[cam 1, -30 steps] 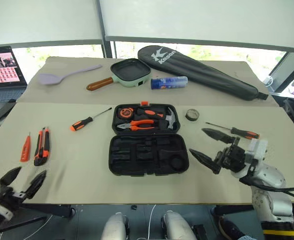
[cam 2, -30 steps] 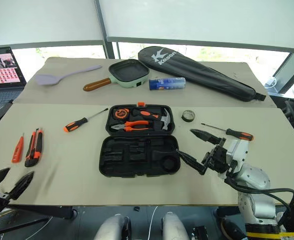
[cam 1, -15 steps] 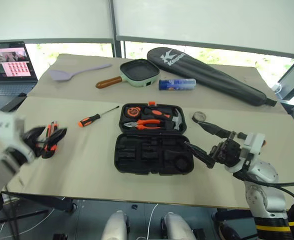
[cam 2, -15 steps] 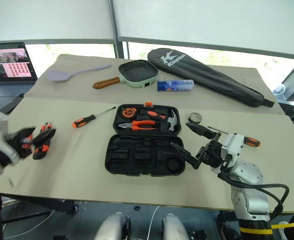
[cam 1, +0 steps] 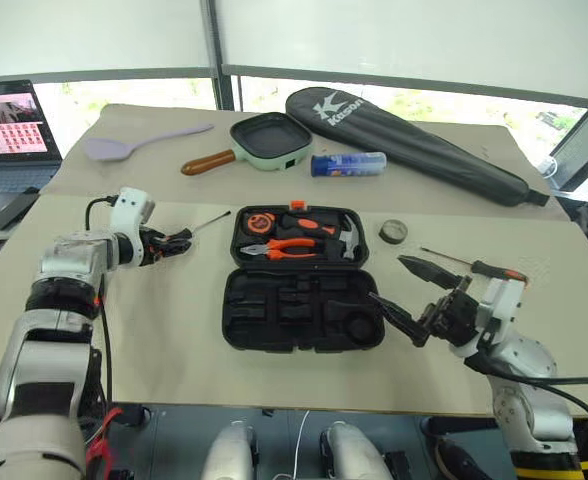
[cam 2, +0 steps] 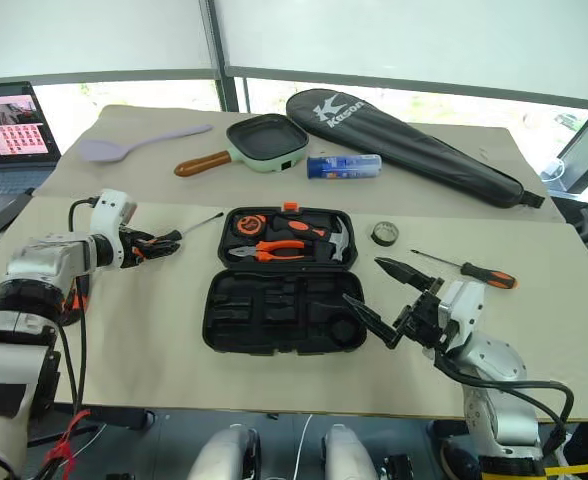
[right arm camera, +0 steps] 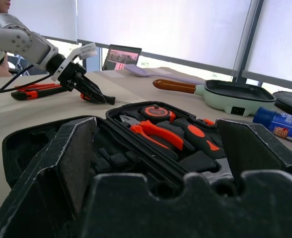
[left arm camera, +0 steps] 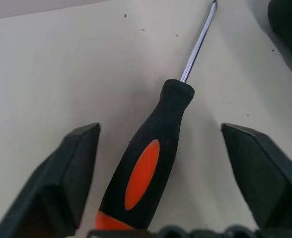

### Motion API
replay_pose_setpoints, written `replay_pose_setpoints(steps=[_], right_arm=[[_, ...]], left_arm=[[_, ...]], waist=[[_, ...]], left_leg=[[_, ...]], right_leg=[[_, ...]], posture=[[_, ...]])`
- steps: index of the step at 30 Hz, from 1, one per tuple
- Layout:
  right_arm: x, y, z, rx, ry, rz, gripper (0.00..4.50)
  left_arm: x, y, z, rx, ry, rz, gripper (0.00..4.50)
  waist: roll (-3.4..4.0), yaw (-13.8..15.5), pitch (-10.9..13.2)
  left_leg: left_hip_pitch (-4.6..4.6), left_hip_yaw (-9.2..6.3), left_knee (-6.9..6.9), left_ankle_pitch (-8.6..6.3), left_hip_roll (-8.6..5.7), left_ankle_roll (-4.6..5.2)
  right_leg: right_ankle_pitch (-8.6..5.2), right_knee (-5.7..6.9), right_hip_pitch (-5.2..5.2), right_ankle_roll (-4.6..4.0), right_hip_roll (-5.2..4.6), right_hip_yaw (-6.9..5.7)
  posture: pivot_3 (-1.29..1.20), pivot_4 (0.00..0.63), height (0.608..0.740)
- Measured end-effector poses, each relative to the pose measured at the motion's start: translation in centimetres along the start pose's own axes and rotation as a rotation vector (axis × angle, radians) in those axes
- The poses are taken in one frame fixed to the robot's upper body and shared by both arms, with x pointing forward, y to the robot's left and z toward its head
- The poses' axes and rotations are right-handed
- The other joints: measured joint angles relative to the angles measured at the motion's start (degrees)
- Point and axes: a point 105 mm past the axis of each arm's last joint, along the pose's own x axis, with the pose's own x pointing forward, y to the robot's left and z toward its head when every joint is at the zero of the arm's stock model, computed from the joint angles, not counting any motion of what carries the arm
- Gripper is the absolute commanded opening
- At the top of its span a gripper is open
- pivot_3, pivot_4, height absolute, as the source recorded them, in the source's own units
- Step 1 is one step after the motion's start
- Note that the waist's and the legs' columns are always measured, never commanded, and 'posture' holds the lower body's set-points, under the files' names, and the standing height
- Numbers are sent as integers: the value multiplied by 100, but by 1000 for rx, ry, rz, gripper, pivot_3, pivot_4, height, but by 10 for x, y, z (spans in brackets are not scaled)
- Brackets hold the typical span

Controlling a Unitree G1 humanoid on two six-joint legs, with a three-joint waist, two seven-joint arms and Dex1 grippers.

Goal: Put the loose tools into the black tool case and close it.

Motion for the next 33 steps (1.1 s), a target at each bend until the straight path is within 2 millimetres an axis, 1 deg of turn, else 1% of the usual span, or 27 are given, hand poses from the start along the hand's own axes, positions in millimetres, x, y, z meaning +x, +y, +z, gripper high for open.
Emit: replay_pose_setpoints(steps=[1, 2, 4, 5, 7, 10, 12, 15, 16, 18, 20, 22, 24, 28, 30, 33], right_arm=[[-1, 1, 0, 0, 1, -4, 4500], [-2, 1, -1, 0, 5, -8, 4500], [-2, 1, -2, 2, 11, -20, 4500], [-3, 1, -2, 1, 11, -22, 4500], [-3, 0, -2, 0, 13, -27, 4500], [-6, -2, -2, -2, 17, -51, 4500], [-15, -7, 2, -23, 33, -78, 4500], [-36, -16, 6, -81, 114, -83, 4500], [-40, -19, 8, -98, 124, -80, 4500], [-43, -22, 12, -119, 137, -62, 4500], [-48, -24, 14, -134, 166, -18, 4500], [-50, -24, 15, -136, 195, 24, 4500], [-53, -24, 12, -125, 225, 55, 4500], [-56, -20, 5, -75, 260, 73, 4500], [-54, -16, 2, -51, 267, 84, 4500], [-48, -10, 3, -42, 254, 105, 4500]], left_arm=[[0, -1, 0, 5, 8, -16, 2390], [1, -1, 0, 5, 10, -24, 2037], [3, -3, -1, 9, 4, -44, 1175], [3, -3, -1, 13, -2, -47, 950], [3, -4, 0, 15, -30, -71, 934], [-4, -13, 7, 72, -158, -172, 934], [-13, -27, 16, 197, -263, -271, 934], [-30, -49, 26, 372, -318, -393, 934], [-34, -57, 29, 419, -321, -427, 934], [-38, -80, 32, 530, -325, -514, 934], [-39, -116, 31, 652, -310, -641, 934], [-33, -147, 27, 736, -273, -730, 934], [-23, -167, 17, 791, -191, -764, 934], [-3, -173, -1, 879, -34, -706, 934], [5, -176, 0, 898, -17, -664, 934], [9, -176, 4, 919, -15, -620, 934]], waist=[[0, 0, 0], [0, 0, 0], [0, 0, 0], [0, 0, 0], [0, 1, 0], [0, 0, 0], [0, 1, 1], [0, 34, 0], [0, 38, 0], [1, 46, 0], [2, 68, 0], [2, 91, 0], [3, 91, 0], [3, 51, 0], [3, 52, 0], [4, 55, 0]], left_leg=[[0, 0, 0, 0, 0, 0], [1, -1, 0, 0, 0, 0], [1, -2, 1, 0, 0, 0], [1, -3, 1, 0, 0, 0], [0, -4, 1, 0, 0, 0], [-1, -5, 1, 0, 1, 0], [-4, -4, 1, 0, 1, 0], [-2, -2, 3, -1, -1, 2], [2, -2, 4, -1, 0, 3], [13, -3, 4, -1, 0, 3], [20, -3, 6, -1, -1, 3], [18, -5, 14, 0, -2, 4], [18, -6, 15, -1, -2, 4], [18, -12, 15, -1, 0, 4], [15, -13, 17, -1, -1, 5], [14, -14, 19, -1, -1, 5]], right_leg=[[0, 0, 1, 0, 0, 0], [0, 1, 1, 1, 0, 0], [0, 2, 1, 1, -1, 0], [0, 2, 1, 1, -1, 0], [0, 3, 1, 1, -2, -1], [0, 3, 1, 1, -4, -3], [0, 2, 0, 0, -9, -4], [0, 1, 6, 1, -12, -5], [0, 2, 10, 1, -11, -5], [0, 2, 23, 1, -10, -5], [0, 1, 32, 2, -10, -5], [0, 1, 33, 3, -7, -4], [-1, 1, 32, 4, -5, -2], [-1, 2, 30, 3, 3, 2], [-1, 2, 30, 4, 2, 2], [-1, 2, 29, 4, 2, 2]], posture=[[0, 150, 740], [0, 150, 740], [0, 150, 740], [0, 150, 740], [0, 150, 740], [0, 150, 740], [0, 150, 740], [0, 150, 740], [0, 150, 740], [0, 150, 740], [0, 150, 740], [0, 150, 740], [0, 150, 740], [0, 150, 740], [0, 150, 740], [0, 150, 740]])
